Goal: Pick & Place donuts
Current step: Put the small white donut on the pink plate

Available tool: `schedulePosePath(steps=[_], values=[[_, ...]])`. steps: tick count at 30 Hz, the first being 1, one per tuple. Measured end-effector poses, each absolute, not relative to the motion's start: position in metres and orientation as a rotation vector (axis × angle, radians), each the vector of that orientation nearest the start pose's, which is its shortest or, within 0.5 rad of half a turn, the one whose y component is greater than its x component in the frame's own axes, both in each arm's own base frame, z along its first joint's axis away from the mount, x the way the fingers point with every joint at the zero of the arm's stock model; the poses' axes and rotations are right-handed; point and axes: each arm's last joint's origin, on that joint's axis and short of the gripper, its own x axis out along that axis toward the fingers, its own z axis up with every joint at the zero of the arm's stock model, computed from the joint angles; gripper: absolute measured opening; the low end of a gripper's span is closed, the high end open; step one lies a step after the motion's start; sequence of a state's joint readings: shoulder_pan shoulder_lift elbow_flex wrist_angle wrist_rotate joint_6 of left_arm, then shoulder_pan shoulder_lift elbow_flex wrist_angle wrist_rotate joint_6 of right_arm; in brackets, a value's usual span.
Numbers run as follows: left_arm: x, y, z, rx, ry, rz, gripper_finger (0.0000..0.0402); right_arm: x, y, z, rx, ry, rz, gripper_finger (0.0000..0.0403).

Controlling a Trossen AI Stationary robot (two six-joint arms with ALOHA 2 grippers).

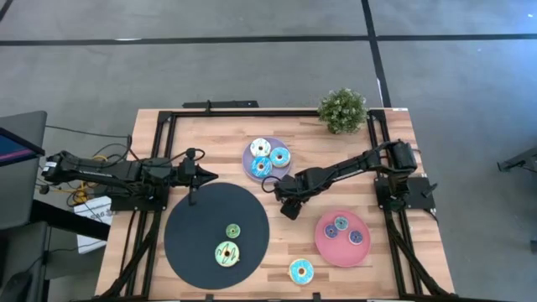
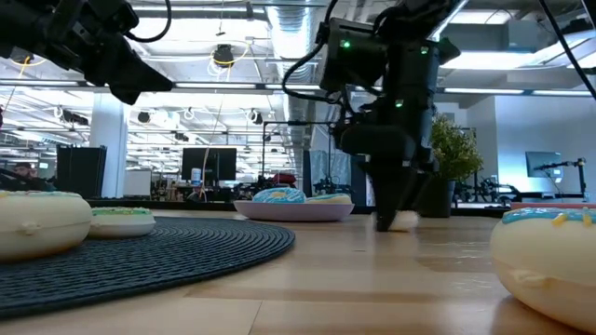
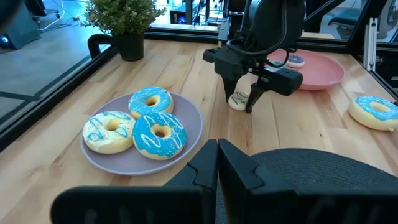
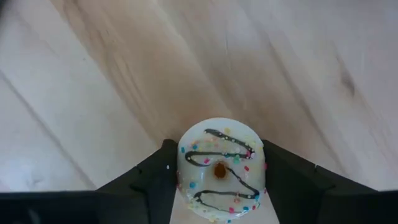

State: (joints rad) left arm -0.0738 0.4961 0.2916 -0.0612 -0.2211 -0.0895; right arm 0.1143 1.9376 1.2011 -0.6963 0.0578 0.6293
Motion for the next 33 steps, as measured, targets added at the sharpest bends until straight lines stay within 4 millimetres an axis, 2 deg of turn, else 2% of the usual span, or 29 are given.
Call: schedulePosePath(steps=[3,9,13,18,26,29,33], values=[[0.133,-0.003,0.213,-0.050,0.257,0.158,0.0004,0.342,0.038,0.140,0.392,1.403,-0.399,0.0200],[0.133,-0.003,0.214,-0.052,0.244,0.158,0.0004,0.324,0.049,0.174,0.367,1.399,-0.390,0.0196],[0.133,-0.004,0.215,-0.051,0.234,0.155,0.0004,0.306,0.078,0.197,0.368,1.369,-0.388,0.0196],[0.133,-0.004,0.215,-0.064,0.234,0.151,0.0004,0.277,0.122,0.214,0.450,1.356,-0.448,0.0196],[0.133,-0.004,0.215,-0.062,0.242,0.151,0.0004,0.230,0.190,0.216,0.683,1.328,-0.612,0.0196],[0.133,-0.004,0.215,-0.062,0.241,0.151,0.0004,0.217,0.205,0.210,0.756,1.282,-0.656,0.0196],[0.133,-0.004,0.215,-0.062,0.241,0.150,0.0004,0.202,0.216,0.192,0.839,1.254,-0.674,0.0196]])
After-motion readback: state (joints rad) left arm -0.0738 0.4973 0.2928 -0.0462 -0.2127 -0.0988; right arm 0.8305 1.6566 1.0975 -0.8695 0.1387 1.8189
